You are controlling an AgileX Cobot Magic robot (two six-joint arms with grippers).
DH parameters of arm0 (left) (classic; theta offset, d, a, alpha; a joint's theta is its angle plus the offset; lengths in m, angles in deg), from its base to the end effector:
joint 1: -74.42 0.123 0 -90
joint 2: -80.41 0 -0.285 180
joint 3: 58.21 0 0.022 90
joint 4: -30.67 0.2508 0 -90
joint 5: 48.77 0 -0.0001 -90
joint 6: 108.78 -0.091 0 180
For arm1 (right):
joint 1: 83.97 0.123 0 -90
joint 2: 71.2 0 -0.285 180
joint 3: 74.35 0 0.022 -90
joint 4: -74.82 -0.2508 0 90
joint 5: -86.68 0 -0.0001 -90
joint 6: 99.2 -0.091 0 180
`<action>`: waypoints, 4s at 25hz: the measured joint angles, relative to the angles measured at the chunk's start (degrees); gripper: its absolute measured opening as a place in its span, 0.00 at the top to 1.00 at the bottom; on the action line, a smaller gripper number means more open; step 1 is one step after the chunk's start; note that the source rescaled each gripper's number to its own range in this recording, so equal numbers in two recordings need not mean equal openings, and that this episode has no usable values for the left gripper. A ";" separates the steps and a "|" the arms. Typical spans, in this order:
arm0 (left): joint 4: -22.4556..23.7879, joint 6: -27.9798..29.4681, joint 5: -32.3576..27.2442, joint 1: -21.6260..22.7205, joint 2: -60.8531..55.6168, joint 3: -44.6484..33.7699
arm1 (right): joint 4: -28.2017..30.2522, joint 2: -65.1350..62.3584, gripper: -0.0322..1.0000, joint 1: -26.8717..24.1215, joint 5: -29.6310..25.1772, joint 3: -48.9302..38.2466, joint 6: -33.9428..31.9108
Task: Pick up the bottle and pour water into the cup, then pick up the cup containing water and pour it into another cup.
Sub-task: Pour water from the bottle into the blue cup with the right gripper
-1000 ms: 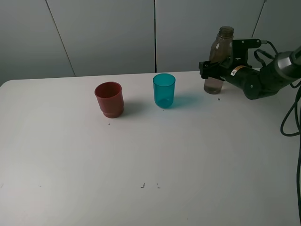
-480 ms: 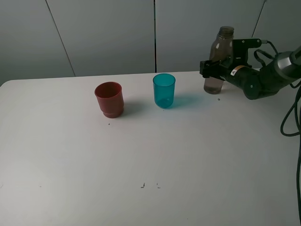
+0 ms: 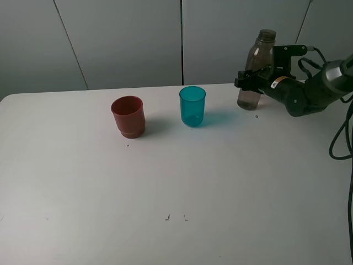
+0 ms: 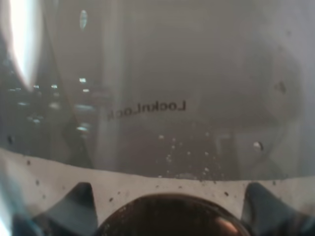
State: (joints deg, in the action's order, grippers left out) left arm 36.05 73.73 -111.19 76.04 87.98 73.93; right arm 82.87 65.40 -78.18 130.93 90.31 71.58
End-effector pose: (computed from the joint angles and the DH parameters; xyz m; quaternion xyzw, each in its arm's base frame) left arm -0.0085 0.0073 0.2787 -0.0337 0.8549 0.0428 0.5159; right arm 0.4275 0.0523 0.0798 -0.0454 0.8072 0.0867 0.5822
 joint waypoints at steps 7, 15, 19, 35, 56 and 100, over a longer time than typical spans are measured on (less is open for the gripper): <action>0.00 0.00 0.00 0.00 0.00 0.00 | 1.23 0.00 0.97 0.00 -0.11 0.00 0.62; 0.00 0.00 0.00 0.00 0.00 0.00 | 5.72 -3.67 0.97 0.01 -3.67 -0.21 2.59; 0.00 0.00 0.00 0.00 0.00 0.00 | 6.23 -6.03 0.97 1.33 -3.38 -0.21 5.26; 0.00 0.10 0.00 0.00 0.00 0.00 | 6.50 -6.30 0.97 5.40 -3.84 0.00 26.92; 0.00 0.10 0.00 0.00 0.00 0.00 | 6.72 -6.30 0.97 7.28 -5.52 4.36 48.18; 0.00 0.10 0.00 0.00 0.00 0.00 | 12.61 -0.38 0.97 7.28 -6.50 10.19 63.66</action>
State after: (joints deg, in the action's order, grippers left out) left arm 36.05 73.83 -111.19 76.04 87.98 73.93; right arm 95.48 65.02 -70.90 124.43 100.50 135.23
